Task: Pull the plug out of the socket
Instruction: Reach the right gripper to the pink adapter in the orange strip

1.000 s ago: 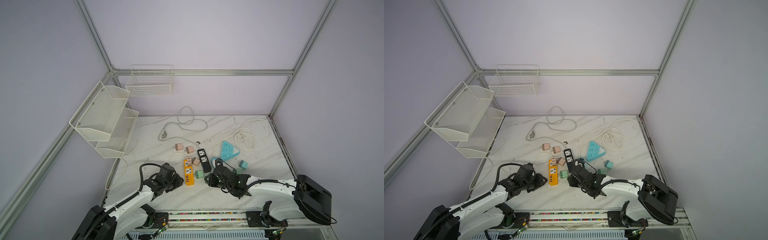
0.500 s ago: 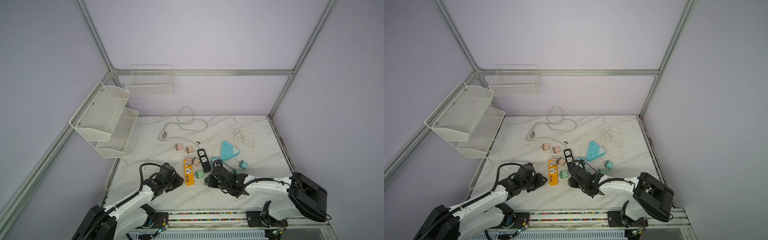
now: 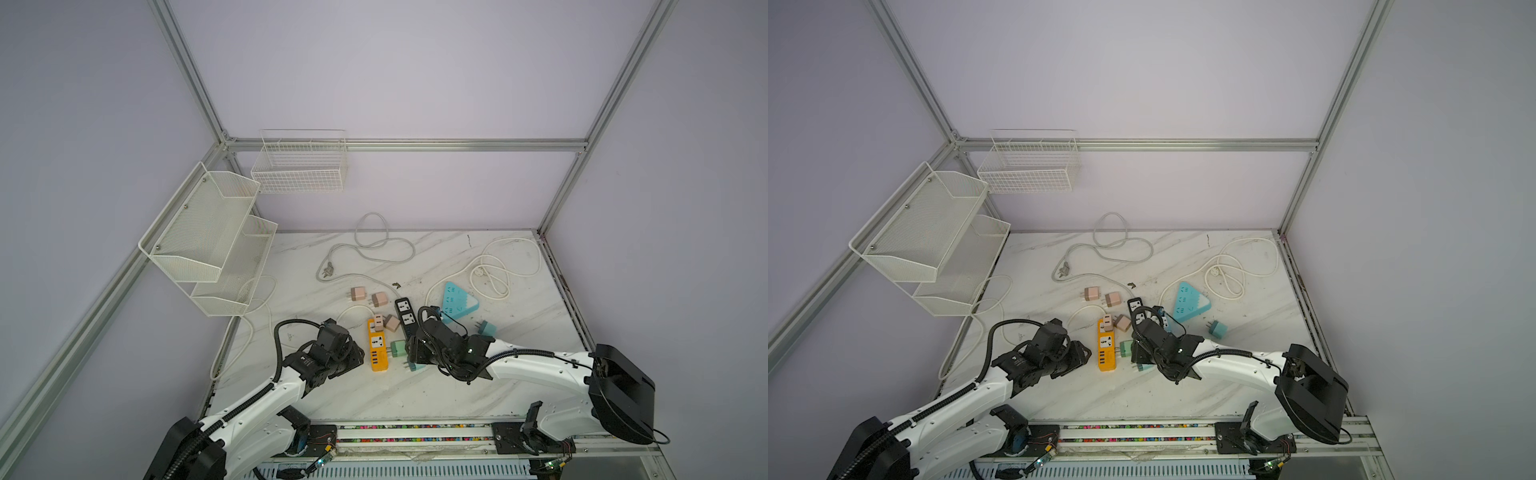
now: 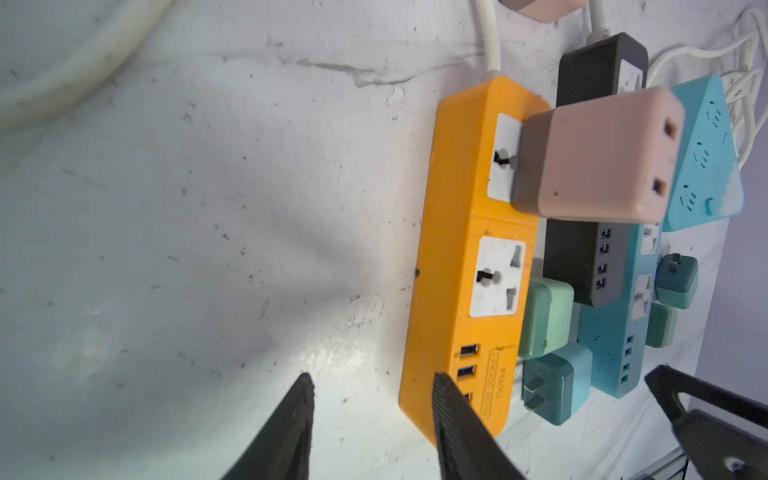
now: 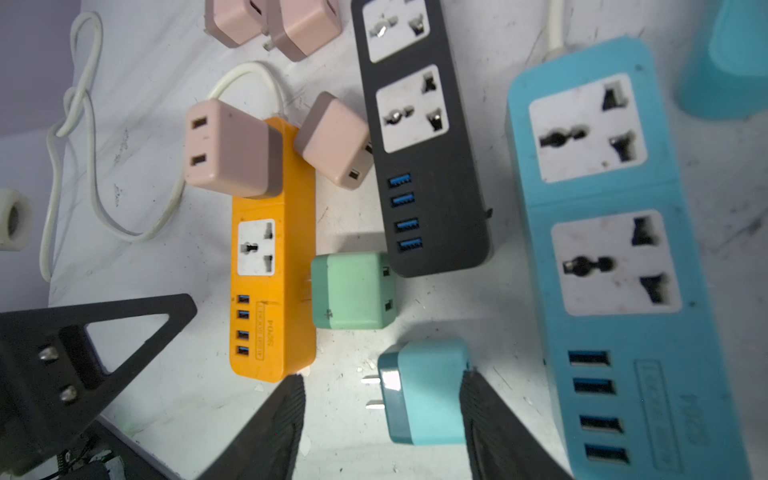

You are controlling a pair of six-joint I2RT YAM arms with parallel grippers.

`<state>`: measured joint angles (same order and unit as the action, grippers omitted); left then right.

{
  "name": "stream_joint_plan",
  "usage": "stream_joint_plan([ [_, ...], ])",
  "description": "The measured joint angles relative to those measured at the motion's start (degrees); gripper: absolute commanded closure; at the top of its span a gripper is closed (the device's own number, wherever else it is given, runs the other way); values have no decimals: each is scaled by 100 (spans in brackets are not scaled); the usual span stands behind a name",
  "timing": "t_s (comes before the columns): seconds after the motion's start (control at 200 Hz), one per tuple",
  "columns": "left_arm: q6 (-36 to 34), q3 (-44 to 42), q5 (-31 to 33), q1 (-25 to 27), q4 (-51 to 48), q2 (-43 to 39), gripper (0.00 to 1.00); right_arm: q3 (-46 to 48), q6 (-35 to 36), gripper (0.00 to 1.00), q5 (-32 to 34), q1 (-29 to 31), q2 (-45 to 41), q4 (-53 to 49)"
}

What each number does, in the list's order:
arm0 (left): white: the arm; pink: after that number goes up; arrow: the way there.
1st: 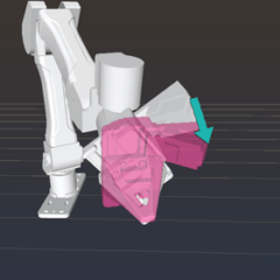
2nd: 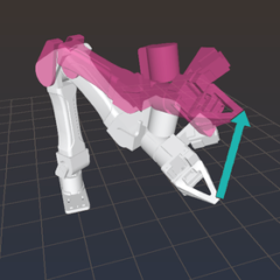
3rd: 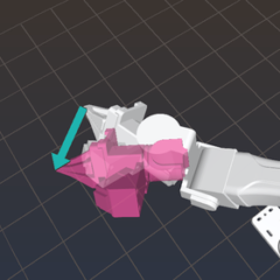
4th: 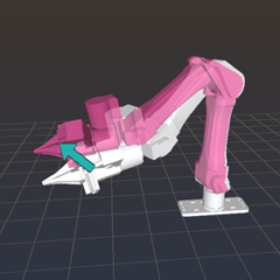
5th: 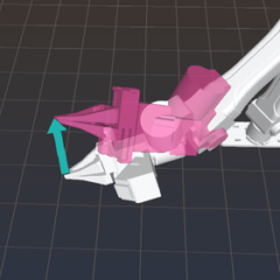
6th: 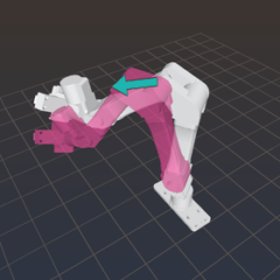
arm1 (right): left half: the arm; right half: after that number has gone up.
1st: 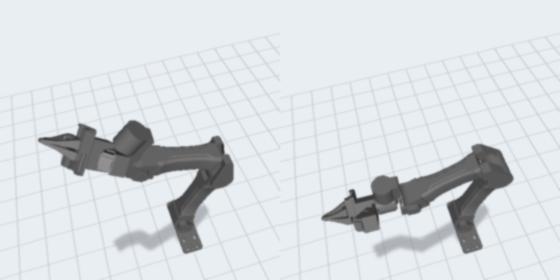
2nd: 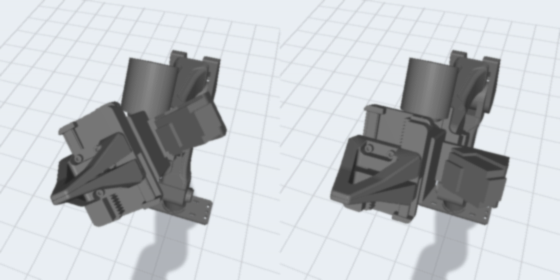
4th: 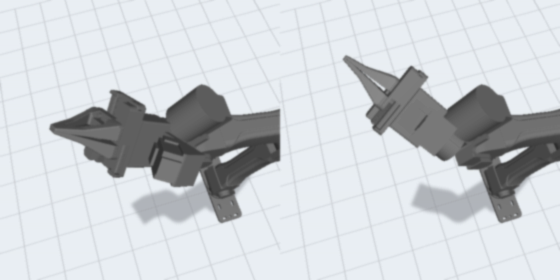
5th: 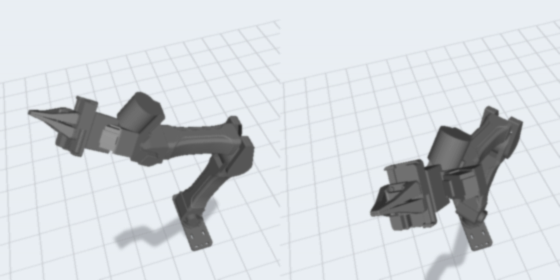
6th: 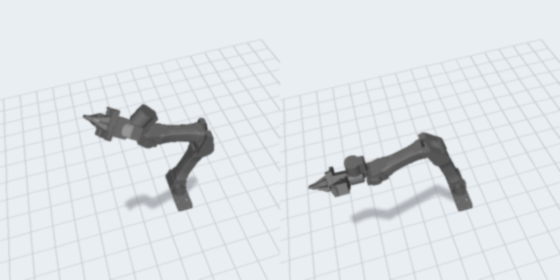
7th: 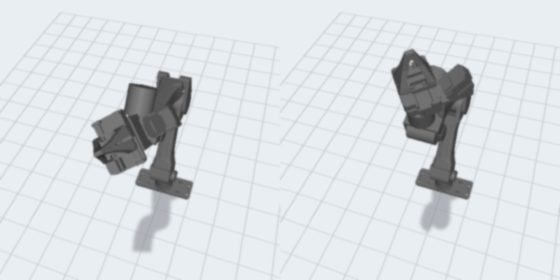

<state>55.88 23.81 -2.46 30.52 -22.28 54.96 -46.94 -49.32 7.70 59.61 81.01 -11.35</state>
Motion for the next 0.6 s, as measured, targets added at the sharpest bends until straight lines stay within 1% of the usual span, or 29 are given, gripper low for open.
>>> stream_joint_plan([
  [0.13, -92, 0, 35, -22, 79, -39, 52, -492, 199, 35, 59, 0, 103, -153],
  [0.265, -195, 0, -42, -179, 295, 87, 52, -1093, 365, 35, 214, 0, 505, -297],
  [0.4, -254, 0, -323, -396, 654, 345, 54, -1740, 514, 35, 404, 20, 1088, -501],
  [0.6, -260, 0, -796, -560, 1296, 688, 54, -2570, 730, 37, 573, 68, 1888, -688],
])
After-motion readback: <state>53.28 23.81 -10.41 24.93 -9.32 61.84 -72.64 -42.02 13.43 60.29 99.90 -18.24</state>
